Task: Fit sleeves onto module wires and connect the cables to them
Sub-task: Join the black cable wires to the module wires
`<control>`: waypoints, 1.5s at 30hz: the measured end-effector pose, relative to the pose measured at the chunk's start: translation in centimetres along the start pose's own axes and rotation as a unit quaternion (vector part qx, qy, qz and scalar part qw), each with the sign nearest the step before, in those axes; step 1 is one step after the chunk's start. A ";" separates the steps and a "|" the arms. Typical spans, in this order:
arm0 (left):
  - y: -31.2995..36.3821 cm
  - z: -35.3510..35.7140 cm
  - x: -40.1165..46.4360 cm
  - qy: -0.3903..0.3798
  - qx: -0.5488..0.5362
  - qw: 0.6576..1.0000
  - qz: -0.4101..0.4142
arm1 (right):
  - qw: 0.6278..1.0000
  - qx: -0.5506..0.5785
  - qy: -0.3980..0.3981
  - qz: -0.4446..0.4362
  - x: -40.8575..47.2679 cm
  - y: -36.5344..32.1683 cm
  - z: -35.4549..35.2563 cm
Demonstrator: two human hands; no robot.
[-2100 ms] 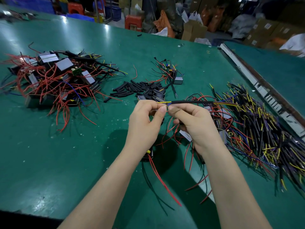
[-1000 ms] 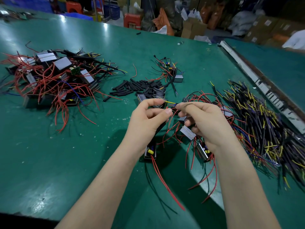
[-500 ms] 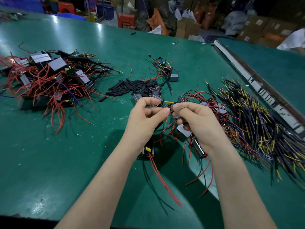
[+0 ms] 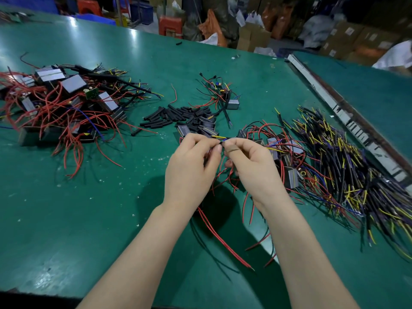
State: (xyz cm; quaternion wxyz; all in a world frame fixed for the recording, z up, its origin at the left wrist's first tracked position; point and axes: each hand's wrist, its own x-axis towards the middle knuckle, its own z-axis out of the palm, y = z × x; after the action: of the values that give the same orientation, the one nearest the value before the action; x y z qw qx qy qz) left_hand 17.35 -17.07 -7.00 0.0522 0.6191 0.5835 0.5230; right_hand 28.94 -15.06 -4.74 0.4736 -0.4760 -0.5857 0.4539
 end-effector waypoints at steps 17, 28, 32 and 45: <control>-0.4 0.5 -0.3 0.010 -0.023 1.000 0.017 | 0.998 -0.020 -0.041 0.043 -0.5 -0.2 0.5; -0.5 0.3 -0.4 0.021 -0.021 1.000 -0.003 | 0.994 0.061 0.022 0.088 -0.6 -1.5 -0.9; -0.4 0.4 -0.4 0.024 -0.007 1.000 0.014 | 0.996 0.049 0.045 0.067 -0.8 -1.5 -0.5; -0.1 0.3 -0.7 0.019 0.013 1.000 0.013 | 0.994 0.023 -0.001 0.110 -0.7 -1.8 -1.5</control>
State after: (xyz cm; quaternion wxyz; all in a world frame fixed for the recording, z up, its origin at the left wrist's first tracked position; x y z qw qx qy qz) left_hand 17.67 -17.44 -7.66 0.0257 0.6175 0.5830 0.5275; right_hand 30.25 -15.89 -2.87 0.4307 -0.5259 -0.5195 0.5177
